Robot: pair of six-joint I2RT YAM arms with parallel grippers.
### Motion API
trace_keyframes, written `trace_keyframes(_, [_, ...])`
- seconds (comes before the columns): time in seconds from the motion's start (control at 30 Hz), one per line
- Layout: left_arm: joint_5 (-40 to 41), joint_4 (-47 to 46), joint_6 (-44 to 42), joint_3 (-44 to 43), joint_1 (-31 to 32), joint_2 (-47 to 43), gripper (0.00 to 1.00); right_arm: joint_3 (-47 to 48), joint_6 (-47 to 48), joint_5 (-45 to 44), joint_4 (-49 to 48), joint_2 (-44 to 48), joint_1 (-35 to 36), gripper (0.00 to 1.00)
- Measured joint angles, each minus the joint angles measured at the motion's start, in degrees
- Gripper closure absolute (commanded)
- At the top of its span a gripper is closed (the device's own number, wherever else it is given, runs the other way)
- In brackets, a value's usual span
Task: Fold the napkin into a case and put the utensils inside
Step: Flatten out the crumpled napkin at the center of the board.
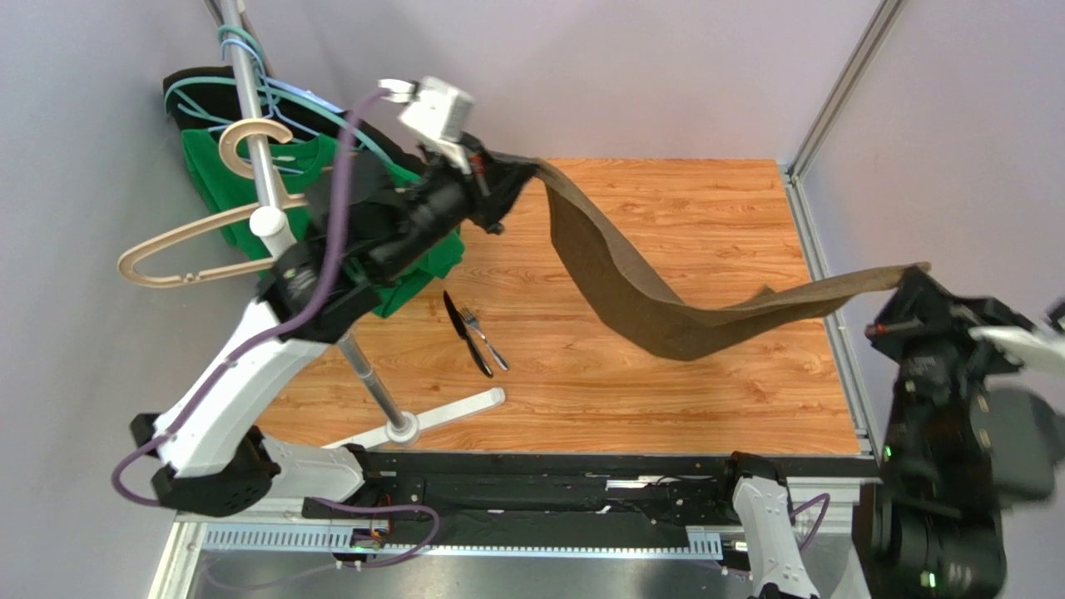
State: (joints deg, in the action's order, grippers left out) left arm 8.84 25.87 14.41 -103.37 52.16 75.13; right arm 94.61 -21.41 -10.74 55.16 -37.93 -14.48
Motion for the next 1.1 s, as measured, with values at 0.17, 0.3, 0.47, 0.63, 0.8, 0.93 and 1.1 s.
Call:
trace_keyframes(0.17, [-4.76, -2.12, -3.63, -7.1, 0.26, -6.08, 1.0, 11.39, 0.76, 3.5, 0.28, 3.67, 0.44, 1.0])
trace_keyframes(0.3, [-5.62, -2.54, -6.05, -14.16, 0.31, -6.88, 1.0, 14.47, 0.74, 5.44, 0.22, 5.77, 0.44, 1.0])
trace_keyframes(0.47, [-2.05, -3.82, -8.87, -17.42, 0.39, -5.42, 1.0, 8.59, 0.7, 6.27, -3.04, 6.19, 0.44, 1.0])
trace_keyframes(0.63, [2.03, -4.79, -10.21, -21.88, -1.55, 6.34, 1.0, -4.52, 0.74, 4.11, -6.54, 3.78, 0.46, 1.0])
trace_keyframes(0.8, [1.97, -5.29, -10.14, -27.52, -6.27, 27.47, 1.0, -19.87, 0.9, 0.24, -14.6, -4.17, 0.48, 1.0])
trace_keyframes(0.93, [1.51, -6.54, -10.29, -27.34, -8.85, 42.23, 1.0, -27.04, 1.53, -2.51, -20.31, -14.36, 0.48, 1.0])
trace_keyframes(1.1, [1.33, -12.31, -10.43, -27.45, -11.56, 57.11, 1.0, -31.23, 3.28, -4.33, -29.53, -31.32, 0.46, 1.0])
